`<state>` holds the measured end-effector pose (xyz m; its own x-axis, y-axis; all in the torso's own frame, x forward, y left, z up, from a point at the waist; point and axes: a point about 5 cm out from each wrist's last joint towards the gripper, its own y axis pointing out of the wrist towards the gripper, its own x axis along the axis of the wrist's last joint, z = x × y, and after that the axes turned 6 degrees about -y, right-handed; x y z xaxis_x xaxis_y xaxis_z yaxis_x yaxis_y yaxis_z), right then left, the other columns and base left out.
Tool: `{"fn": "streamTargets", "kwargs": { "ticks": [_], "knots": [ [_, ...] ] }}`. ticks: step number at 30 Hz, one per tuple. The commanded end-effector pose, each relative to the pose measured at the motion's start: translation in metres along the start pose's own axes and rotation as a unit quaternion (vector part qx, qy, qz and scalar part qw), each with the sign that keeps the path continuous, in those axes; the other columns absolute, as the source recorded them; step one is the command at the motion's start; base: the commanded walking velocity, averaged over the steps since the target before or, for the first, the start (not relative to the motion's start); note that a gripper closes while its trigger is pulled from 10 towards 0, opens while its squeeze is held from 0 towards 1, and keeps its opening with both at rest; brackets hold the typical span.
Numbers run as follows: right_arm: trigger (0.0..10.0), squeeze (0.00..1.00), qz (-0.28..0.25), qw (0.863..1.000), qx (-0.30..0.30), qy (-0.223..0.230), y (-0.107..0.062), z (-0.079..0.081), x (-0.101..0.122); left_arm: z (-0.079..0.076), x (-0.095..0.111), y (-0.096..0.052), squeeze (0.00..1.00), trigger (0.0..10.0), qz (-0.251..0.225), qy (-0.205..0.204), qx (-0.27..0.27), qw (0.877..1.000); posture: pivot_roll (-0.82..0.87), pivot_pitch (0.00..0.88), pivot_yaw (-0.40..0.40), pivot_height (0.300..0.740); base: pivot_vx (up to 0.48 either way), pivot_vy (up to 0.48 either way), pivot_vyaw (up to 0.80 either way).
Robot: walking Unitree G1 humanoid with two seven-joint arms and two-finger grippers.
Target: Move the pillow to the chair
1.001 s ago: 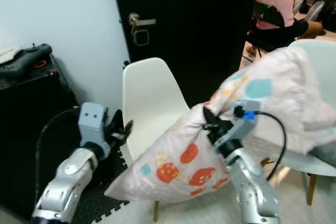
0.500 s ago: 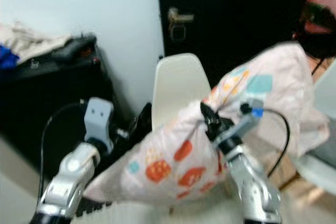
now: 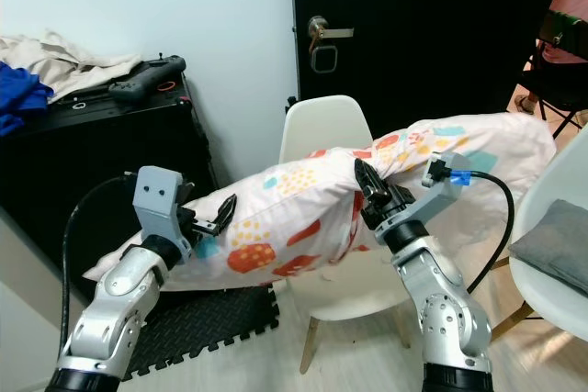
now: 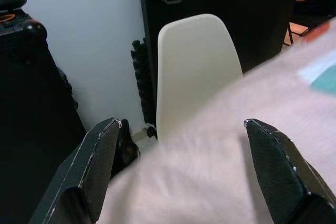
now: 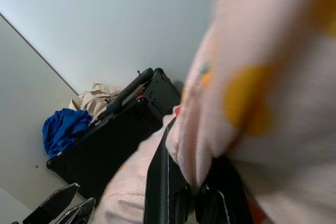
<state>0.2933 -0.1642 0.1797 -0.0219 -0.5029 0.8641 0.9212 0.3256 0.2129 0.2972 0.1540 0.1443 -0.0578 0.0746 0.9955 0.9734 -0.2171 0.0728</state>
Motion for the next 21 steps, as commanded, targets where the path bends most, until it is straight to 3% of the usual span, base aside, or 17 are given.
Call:
{"fn": "streamTargets", "kwargs": {
  "ticks": [1,21],
  "knots": [
    [10.0,0.0,-0.022,1.0,0.014,-0.006,0.0026,0.0051,0.0093,0.0014,0.0035,0.0006,0.0,10.0,-0.009,-0.002,0.003,1.0,-0.05,0.0,0.018,0.727,0.319,0.0,0.0],
    [10.0,0.0,-0.009,1.0,0.009,-0.006,0.0036,0.0044,0.0031,0.0045,0.0004,-0.0001,0.0,10.0,-0.006,-0.01,0.011,1.0,-0.05,0.0,0.011,0.727,0.349,0.0,0.0]
  ]
}}
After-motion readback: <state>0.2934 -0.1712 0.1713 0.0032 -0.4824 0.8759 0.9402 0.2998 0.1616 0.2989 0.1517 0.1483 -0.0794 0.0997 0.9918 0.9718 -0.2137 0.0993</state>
